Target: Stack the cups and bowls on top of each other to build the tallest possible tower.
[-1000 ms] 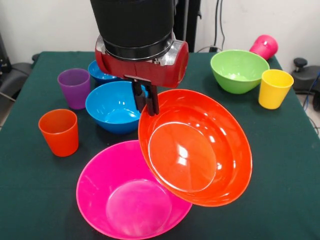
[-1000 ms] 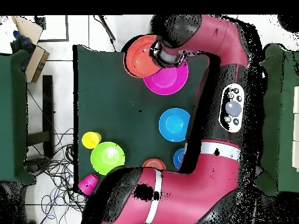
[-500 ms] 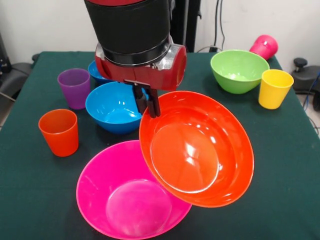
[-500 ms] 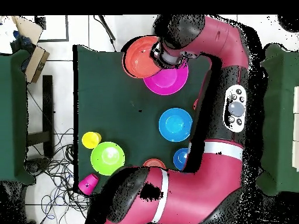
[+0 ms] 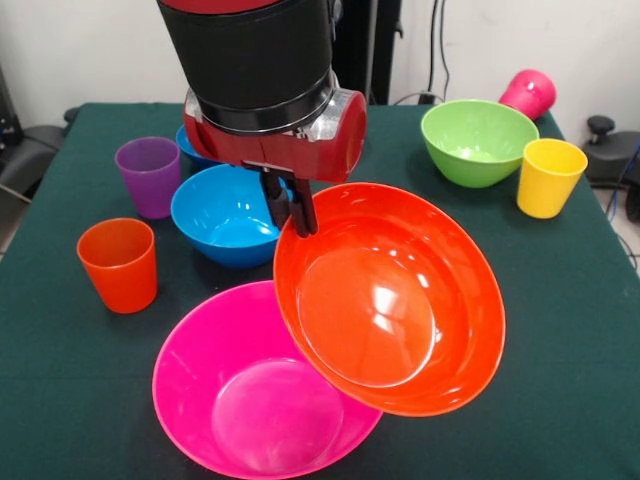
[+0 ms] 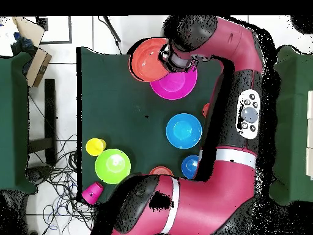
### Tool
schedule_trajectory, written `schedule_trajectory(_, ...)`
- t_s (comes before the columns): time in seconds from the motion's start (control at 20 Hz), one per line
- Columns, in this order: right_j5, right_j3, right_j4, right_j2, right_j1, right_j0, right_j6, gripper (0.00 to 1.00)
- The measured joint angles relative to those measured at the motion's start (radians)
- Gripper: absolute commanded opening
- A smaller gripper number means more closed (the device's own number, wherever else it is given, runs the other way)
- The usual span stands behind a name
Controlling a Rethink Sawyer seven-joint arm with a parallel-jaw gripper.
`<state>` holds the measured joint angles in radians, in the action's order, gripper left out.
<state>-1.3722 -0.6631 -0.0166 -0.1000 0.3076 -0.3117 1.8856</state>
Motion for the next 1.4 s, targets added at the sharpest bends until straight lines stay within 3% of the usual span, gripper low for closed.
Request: schedule_trajectory(1.4,0.0,0.0,0.001,-0.067,-0.003,-0.03,0.0,0.0)
